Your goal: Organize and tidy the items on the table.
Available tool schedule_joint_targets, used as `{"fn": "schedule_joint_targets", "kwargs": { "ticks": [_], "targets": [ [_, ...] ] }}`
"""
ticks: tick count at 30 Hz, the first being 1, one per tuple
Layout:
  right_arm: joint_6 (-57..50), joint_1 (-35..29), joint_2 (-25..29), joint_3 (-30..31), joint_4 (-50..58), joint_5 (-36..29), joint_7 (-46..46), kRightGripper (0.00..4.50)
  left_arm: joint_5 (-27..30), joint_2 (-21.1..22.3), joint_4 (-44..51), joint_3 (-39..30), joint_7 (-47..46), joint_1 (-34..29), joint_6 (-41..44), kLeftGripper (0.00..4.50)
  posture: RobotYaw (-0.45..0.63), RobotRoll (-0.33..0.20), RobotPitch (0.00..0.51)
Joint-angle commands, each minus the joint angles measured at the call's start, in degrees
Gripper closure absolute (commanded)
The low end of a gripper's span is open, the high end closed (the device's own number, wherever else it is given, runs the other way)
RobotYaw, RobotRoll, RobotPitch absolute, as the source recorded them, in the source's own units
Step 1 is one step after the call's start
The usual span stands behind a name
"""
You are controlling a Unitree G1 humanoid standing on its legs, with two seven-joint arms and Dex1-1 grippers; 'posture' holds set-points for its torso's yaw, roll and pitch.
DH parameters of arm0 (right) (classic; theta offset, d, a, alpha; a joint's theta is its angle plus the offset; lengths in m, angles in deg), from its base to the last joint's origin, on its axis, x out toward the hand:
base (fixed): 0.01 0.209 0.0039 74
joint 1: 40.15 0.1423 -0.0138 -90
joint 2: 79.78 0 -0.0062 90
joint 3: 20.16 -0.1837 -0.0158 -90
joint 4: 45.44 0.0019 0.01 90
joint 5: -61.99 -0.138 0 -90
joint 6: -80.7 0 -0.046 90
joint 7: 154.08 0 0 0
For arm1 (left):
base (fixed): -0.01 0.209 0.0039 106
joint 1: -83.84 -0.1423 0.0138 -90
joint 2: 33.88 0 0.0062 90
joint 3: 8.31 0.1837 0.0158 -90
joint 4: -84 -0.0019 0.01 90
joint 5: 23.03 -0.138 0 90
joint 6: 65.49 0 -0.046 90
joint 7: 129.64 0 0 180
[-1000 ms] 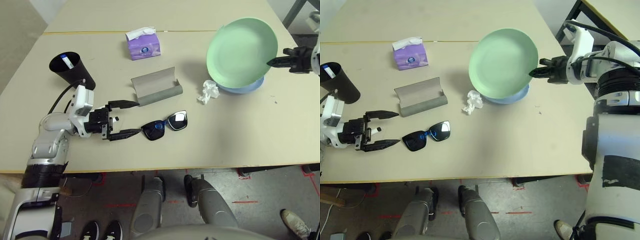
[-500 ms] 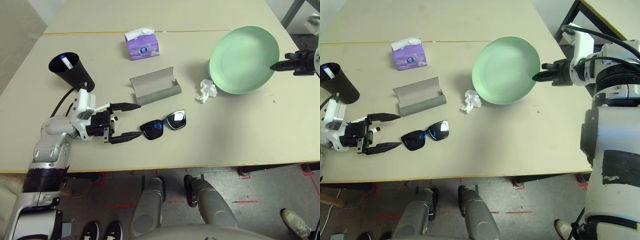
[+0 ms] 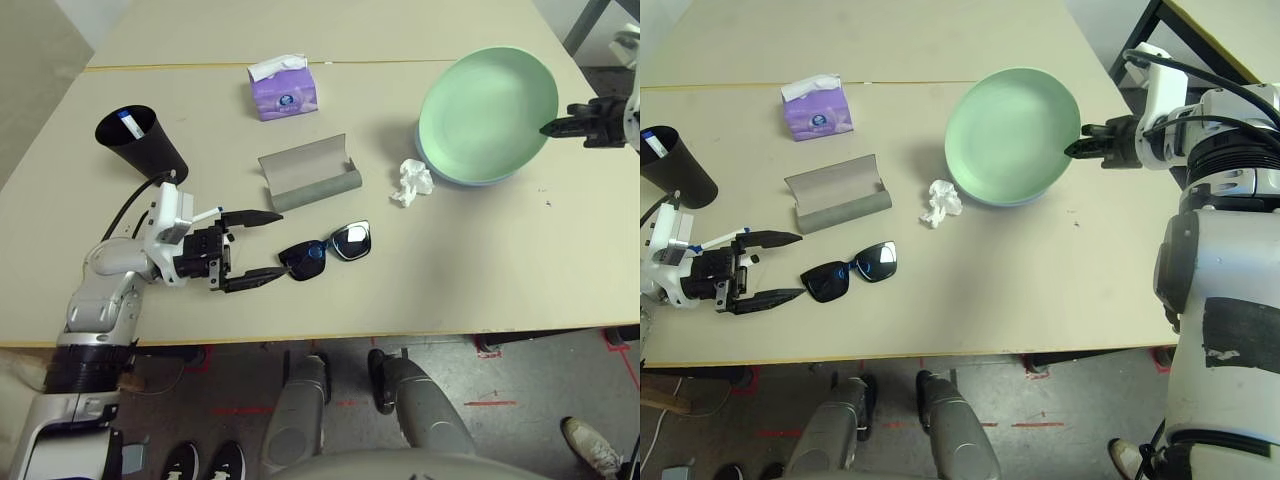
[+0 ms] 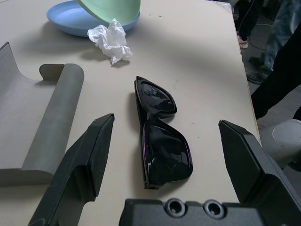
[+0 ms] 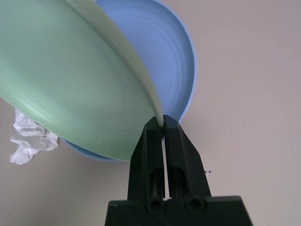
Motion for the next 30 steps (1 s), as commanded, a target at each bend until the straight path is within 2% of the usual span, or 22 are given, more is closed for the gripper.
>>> {"fn": "schedule_joint_targets", "kwargs": {
  "ticks": [1,3,6,16,22,25,27,30],
  "targets": [
    [0.7,-0.1,0.1,-0.6,-0.8,1.3,-0.2,4.48,0.0,0.0,1.4,0.1,0.0,-1.3,-0.1,0.0,-0.01,0.0,0.269],
    [0.7,0.0,0.1,-0.7,-0.8,1.6,0.0,4.48,0.0,-0.1,1.4,0.1,-0.1,-1.4,-0.1,0.0,-0.01,0.0,0.268],
    [0.9,0.2,0.2,-0.9,-0.8,2.0,0.1,3.83,-0.2,-0.3,1.3,0.2,-0.3,-1.6,-0.4,0.0,-0.02,0.0,0.267],
    [1.1,0.3,0.7,-1.7,-0.9,2.5,-0.1,0.11,-0.5,-1.3,1.1,0.8,-0.8,-1.1,-0.5,0.0,-0.03,0.0,0.265],
    [-0.6,0.1,2.2,-1.8,-0.3,2.3,2.0,0.05,-0.6,-1.4,0.2,0.8,-0.7,-0.4,-0.5,0.0,-0.03,0.0,0.265],
    [-3.3,-0.7,3.6,0.6,2.5,2.6,9.7,0.05,-0.7,-1.3,0.0,0.9,-0.6,-0.1,-0.5,0.0,-0.04,0.0,0.266],
    [-6.9,-3.9,5.9,3.3,9.5,1.6,18.7,0.05,-0.9,-1.0,-0.6,0.5,-0.5,0.2,-0.6,0.0,-0.04,0.0,0.272],
    [-15.6,-17.8,13.9,3.0,33.9,-5.8,27.9,0.05,-1.0,-0.2,-2.0,0.0,0.1,0.5,-0.9,0.0,-0.04,0.0,0.275]
  ]
}}
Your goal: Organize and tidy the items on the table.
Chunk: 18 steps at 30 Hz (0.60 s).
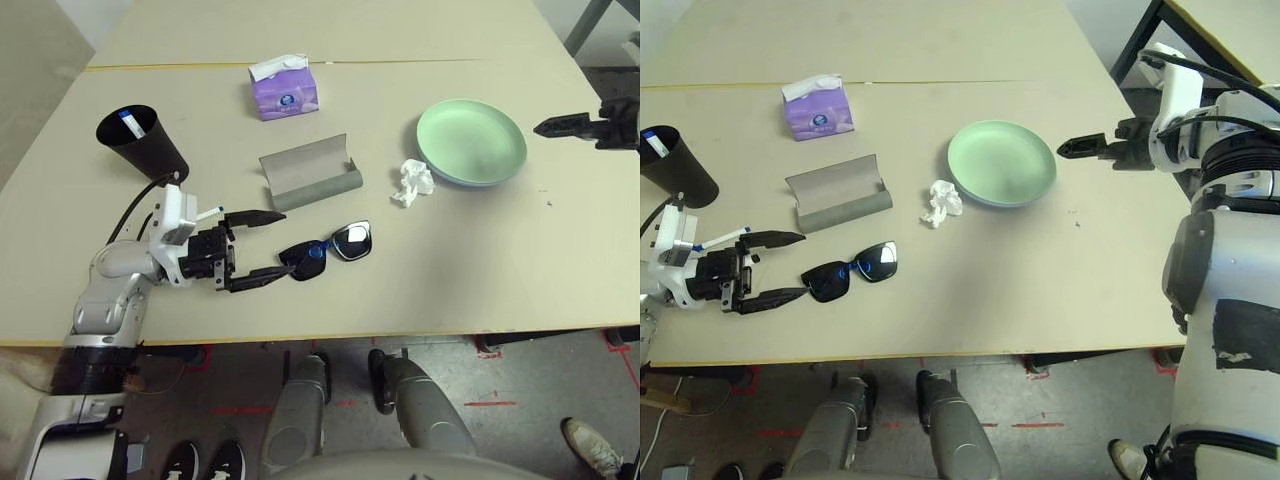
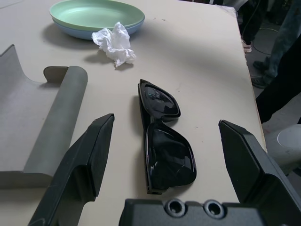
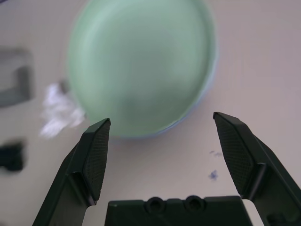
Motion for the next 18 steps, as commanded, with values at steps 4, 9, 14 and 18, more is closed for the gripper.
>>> {"fn": "schedule_joint_targets", "kwargs": {
  "ticks": [4,9,14,18],
  "targets": [
    [-20.9,-34.0,12.3,-14.0,50.4,-16.1,5.5,0.05,-0.6,2.2,-3.0,-0.8,2.2,0.1,-0.8,0.0,-0.07,0.0,0.285],
    [-36.2,-55.9,-0.6,-32.9,82.9,-20.4,-5.7,0.05,-0.9,2.9,-5.5,-0.7,3.6,1.9,-1.3,0.0,-0.1,0.0,0.285],
    [-23.6,-62.9,-15.5,-32.6,89.1,-16.3,-22.4,0.05,-1.6,2.9,-7.6,0.2,4.8,4.4,-1.7,0.0,-0.11,0.0,0.276],
    [-9.5,-64.8,-22.6,-29.5,86.7,-14.5,-31.3,0.05,-1.9,3.5,-8.9,0.0,5.5,6.0,-1.9,0.0,-0.1,0.0,0.27]
  ]
}}
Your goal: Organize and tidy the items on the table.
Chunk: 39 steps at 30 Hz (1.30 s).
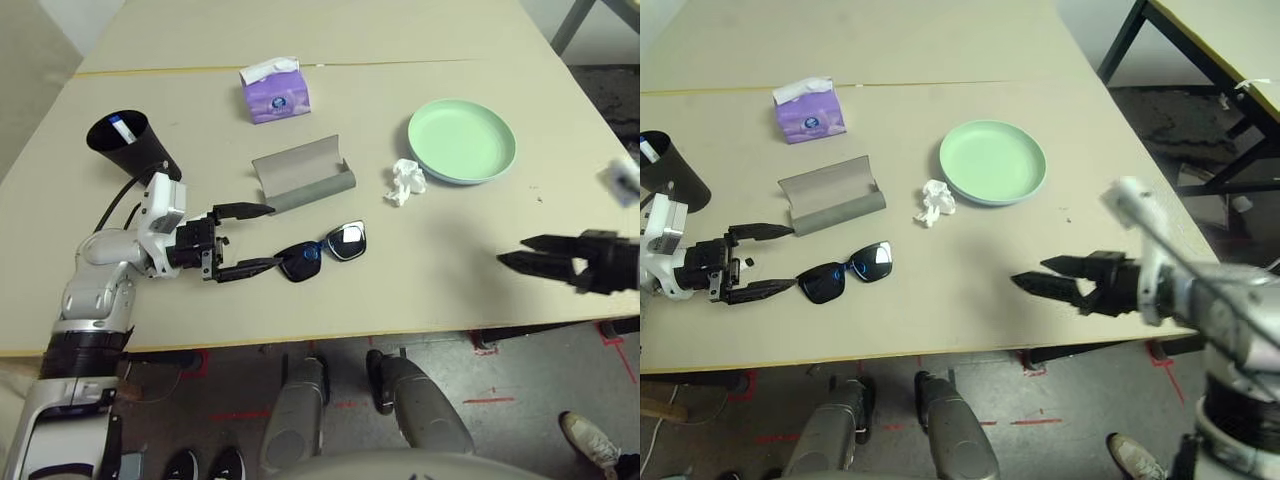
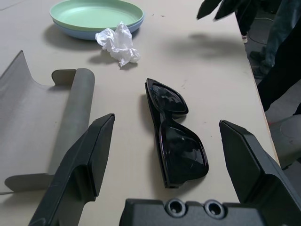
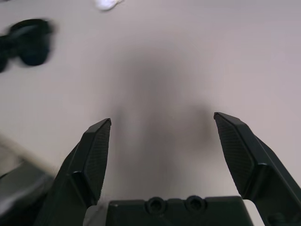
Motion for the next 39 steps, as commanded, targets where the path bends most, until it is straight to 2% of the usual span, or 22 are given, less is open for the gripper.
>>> {"fn": "schedule_joint_targets", "kwargs": {
  "ticks": [1,9,18,29,33,39],
  "targets": [
    [11.5,-0.8,-3.9,2.4,-2.2,1.7,-7.0,0.05,-1.2,1.3,-1.4,0.2,1.1,0.7,-0.7,0.0,-0.1,0.0,0.27],
    [32.3,-1.9,-8.7,10.5,-11.7,4.3,-13.9,0.05,-0.8,2.7,-0.6,-1.1,0.8,-1.0,-0.9,0.0,-0.06,0.0,0.259],
    [43.6,-1.0,-8.5,19.4,-16.8,4.8,-12.9,0.05,-0.9,3.7,0.4,-2.4,-3.0,-3.0,0.0,0.0,-0.03,0.0,0.26],
    [48.7,7.2,-11.8,25.6,-26.3,5.5,-14.2,0.05,0.0,3.7,3.7,-4.6,-7.5,-6.6,0.9,0.0,0.01,0.0,0.259],
    [49.3,9.7,-11.9,25.9,-28.9,5.4,-14.3,0.05,0.6,3.6,5.3,-4.9,-8.0,-7.3,1.4,0.0,0.01,0.0,0.258],
    [49.7,10.0,-10.4,24.9,-29.5,4.8,-13.9,0.05,1.1,3.5,6.5,-5.3,-8.2,-7.3,2.0,0.0,0.01,0.0,0.255]
  ]
}}
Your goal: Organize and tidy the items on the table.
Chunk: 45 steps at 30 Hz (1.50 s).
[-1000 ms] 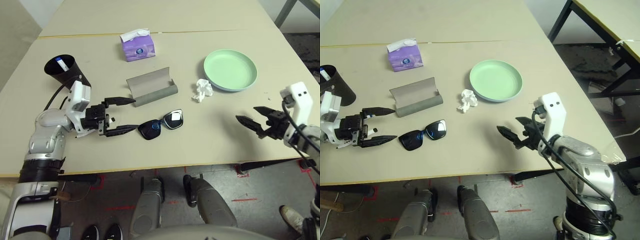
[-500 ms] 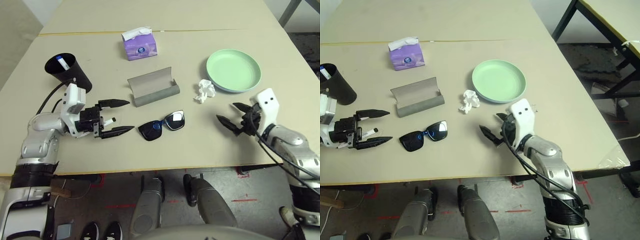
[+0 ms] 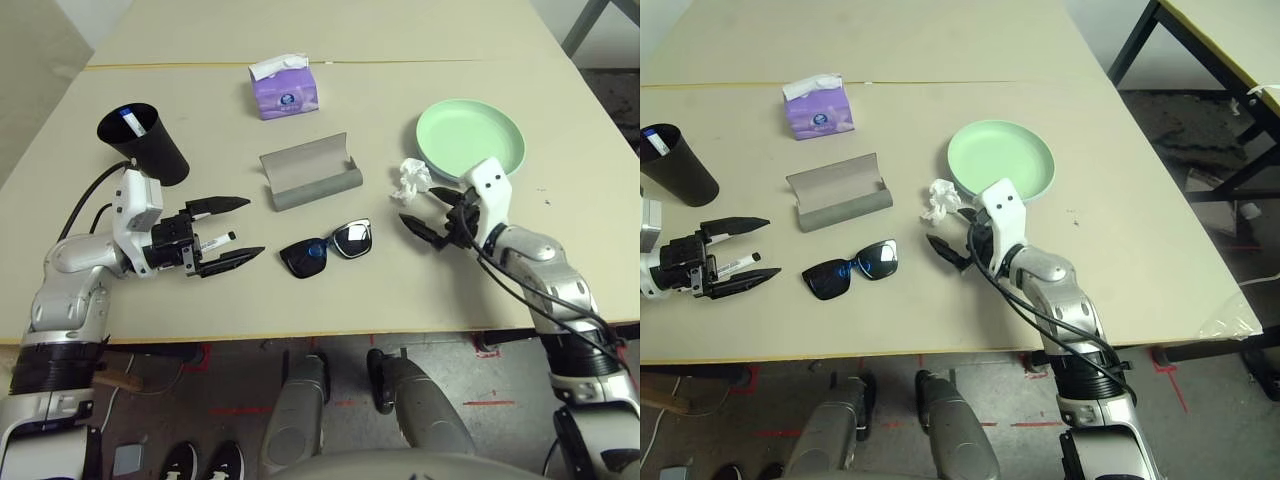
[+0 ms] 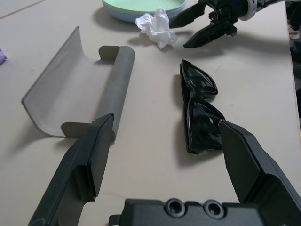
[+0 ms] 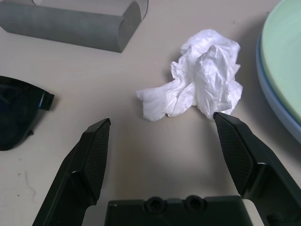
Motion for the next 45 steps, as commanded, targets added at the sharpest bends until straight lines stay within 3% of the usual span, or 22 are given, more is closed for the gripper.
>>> {"fn": "schedule_joint_targets", "kwargs": {
  "ticks": [1,13,32,35,45],
  "targets": [
    [0.7,-0.4,0.9,-0.4,-0.6,-0.1,0.3,0.05,0.3,0.2,1.2,-0.5,0.1,-0.9,0.5,0.0,0.01,0.0,0.255],
    [0.9,0.4,1.5,-0.7,-1.1,-0.1,-0.6,0.05,0.5,-0.4,1.2,0.3,0.5,0.2,1.2,0.0,-0.01,0.0,0.258],
    [4.1,6.4,-3.6,1.5,-8.9,0.8,-2.8,0.05,0.7,-1.0,2.9,-0.5,-0.5,-0.9,1.7,0.0,0.01,0.0,0.25],
    [4.7,6.4,-3.5,1.6,-8.9,0.5,-1.9,0.64,0.9,-1.3,3.3,-0.6,-1.0,-0.9,1.7,0.0,0.01,0.0,0.242],
    [4.0,6.0,-2.6,0.5,-7.2,-0.5,-0.4,4.48,0.8,-2.1,3.4,0.2,-1.6,-0.8,1.6,0.0,0.0,0.0,0.24]
  ]
}}
